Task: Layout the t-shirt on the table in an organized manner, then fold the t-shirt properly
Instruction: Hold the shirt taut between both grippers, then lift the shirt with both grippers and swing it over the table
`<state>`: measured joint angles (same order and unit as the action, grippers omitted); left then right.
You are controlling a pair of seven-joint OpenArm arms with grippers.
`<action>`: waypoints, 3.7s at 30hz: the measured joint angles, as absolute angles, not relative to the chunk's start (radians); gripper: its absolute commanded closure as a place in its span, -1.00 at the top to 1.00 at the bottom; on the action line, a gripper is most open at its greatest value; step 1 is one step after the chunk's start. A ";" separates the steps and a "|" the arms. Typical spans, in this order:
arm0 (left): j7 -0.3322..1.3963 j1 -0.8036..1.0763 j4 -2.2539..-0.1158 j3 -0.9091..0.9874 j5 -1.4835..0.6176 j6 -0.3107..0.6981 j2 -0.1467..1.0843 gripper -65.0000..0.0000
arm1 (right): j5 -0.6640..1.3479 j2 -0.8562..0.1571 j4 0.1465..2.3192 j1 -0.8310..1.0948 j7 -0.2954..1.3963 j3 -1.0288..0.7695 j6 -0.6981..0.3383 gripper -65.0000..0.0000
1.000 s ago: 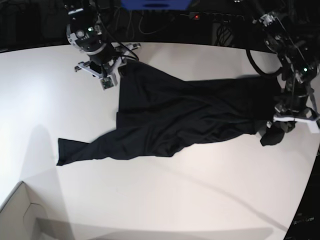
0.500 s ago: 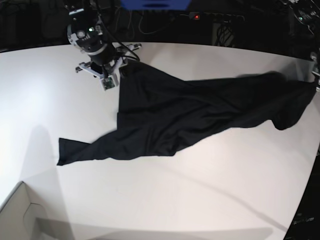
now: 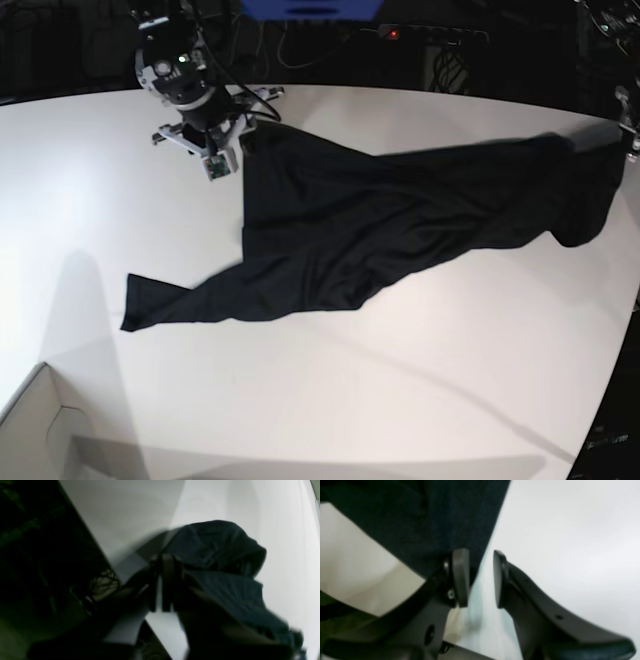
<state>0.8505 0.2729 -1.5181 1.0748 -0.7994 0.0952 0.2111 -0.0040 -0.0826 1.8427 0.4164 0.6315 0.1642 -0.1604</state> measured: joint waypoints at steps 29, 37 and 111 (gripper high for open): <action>0.842 0.187 -1.459 1.132 -0.627 0.222 0.162 -0.19 | -0.011 -0.110 1.777 0.367 0.631 0.366 -0.158 0.04; 0.838 0.162 -1.363 1.137 -0.589 0.218 0.167 -0.19 | -0.012 -0.110 1.756 0.349 0.621 0.365 -0.157 0.04; 0.880 -0.044 -1.897 1.051 -0.637 0.231 0.262 -0.99 | 0.004 -0.185 2.024 0.285 0.358 -0.037 -0.168 -1.00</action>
